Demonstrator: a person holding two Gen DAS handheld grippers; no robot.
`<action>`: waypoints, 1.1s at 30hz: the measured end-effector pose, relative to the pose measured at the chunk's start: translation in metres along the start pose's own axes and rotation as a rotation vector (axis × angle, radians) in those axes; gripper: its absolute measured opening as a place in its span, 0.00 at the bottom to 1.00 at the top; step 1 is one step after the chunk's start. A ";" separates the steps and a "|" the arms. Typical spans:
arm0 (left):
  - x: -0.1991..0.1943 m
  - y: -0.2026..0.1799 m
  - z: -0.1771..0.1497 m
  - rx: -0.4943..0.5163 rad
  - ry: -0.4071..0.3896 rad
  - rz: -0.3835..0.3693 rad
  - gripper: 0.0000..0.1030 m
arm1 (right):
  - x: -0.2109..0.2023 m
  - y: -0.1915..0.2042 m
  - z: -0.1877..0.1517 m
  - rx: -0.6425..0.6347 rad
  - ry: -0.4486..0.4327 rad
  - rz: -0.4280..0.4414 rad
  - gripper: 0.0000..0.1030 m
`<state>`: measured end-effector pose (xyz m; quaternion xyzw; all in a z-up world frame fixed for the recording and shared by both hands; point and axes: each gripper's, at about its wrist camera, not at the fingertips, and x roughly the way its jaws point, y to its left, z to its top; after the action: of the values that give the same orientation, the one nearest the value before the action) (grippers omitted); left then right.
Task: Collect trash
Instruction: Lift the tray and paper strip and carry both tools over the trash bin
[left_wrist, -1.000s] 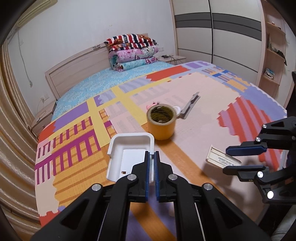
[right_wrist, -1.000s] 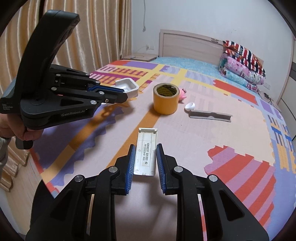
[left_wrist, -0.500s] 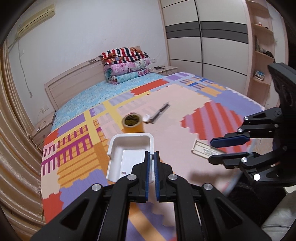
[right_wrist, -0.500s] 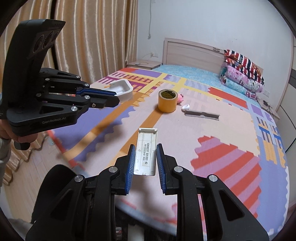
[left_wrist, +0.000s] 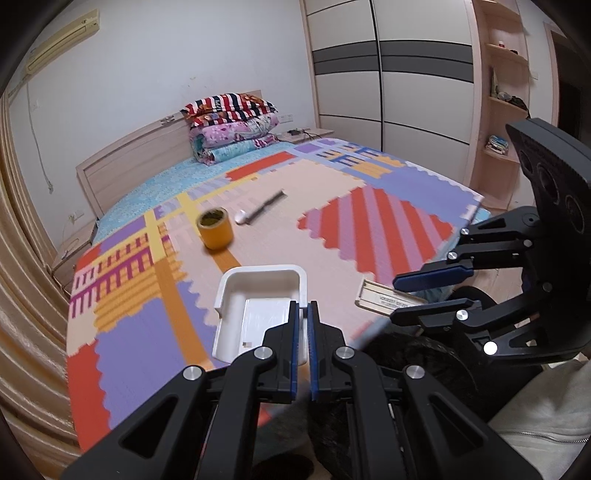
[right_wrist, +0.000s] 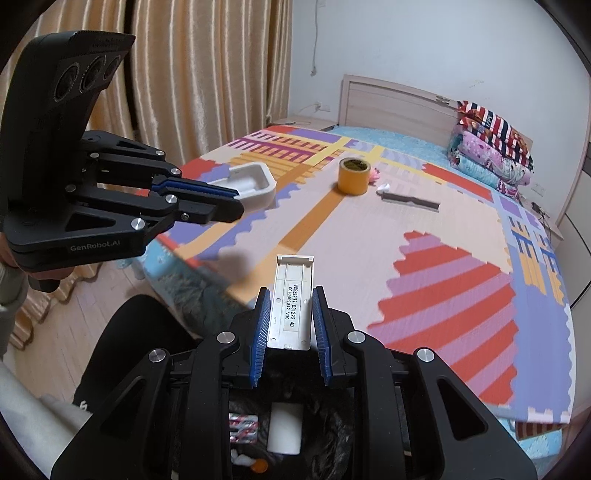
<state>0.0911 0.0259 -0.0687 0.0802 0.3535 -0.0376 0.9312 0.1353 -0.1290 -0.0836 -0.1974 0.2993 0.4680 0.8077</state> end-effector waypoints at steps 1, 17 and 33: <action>-0.001 -0.004 -0.003 0.001 0.005 -0.007 0.04 | -0.001 0.001 -0.003 -0.002 0.003 0.003 0.23; 0.018 -0.059 -0.063 -0.061 0.159 -0.146 0.04 | 0.014 0.012 -0.077 0.035 0.170 0.084 0.23; 0.076 -0.088 -0.118 -0.146 0.363 -0.229 0.04 | 0.062 0.019 -0.133 0.129 0.368 0.195 0.23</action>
<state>0.0601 -0.0415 -0.2172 -0.0228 0.5237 -0.1024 0.8454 0.1024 -0.1595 -0.2245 -0.1973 0.4887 0.4798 0.7015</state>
